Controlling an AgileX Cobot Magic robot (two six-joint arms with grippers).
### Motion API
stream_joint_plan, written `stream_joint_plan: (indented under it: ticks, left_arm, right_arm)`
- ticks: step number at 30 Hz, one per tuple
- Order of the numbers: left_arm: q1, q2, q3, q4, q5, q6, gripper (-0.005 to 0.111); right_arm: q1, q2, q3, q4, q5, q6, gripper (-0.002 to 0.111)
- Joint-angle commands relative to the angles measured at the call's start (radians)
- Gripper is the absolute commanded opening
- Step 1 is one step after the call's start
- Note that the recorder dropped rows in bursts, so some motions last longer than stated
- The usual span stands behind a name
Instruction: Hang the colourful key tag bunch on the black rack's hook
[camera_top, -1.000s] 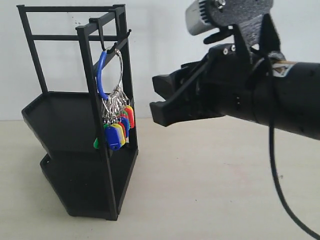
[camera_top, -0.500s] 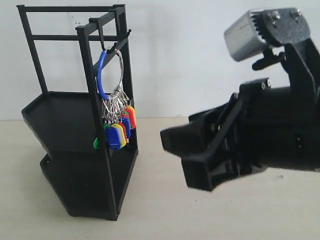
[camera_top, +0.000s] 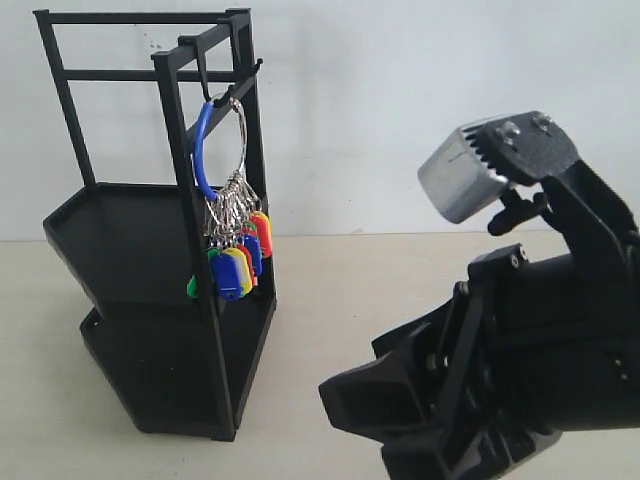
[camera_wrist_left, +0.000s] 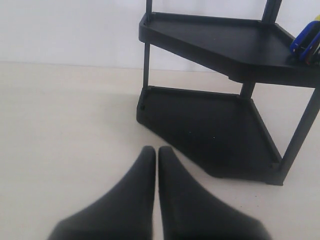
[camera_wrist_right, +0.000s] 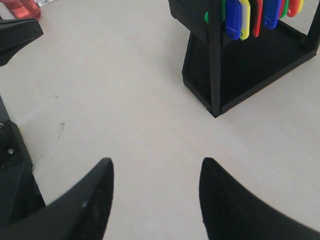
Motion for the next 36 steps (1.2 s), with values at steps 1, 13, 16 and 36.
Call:
stream_joint_plan:
  ticks: [1, 13, 16, 36]
  left_arm:
    - [0.002, -0.002, 0.003, 0.005, -0.003, 0.003, 0.004]
    - [0.002, -0.002, 0.003, 0.005, -0.003, 0.003, 0.004]
    - [0.002, -0.002, 0.003, 0.005, -0.003, 0.003, 0.004]
    - [0.002, -0.002, 0.003, 0.005, -0.003, 0.003, 0.004]
  right_arm:
    - [-0.004, -0.011, 0.001, 0.001, -0.014, 0.003, 0.05]
    - [-0.002, -0.019, 0.001, 0.027, -0.034, 0.009, 0.05]
    - [-0.002, -0.021, 0.001, 0.027, -0.034, 0.016, 0.045]
    - [-0.161, -0.368, 0.085, -0.011, -0.012, 0.141, 0.0]
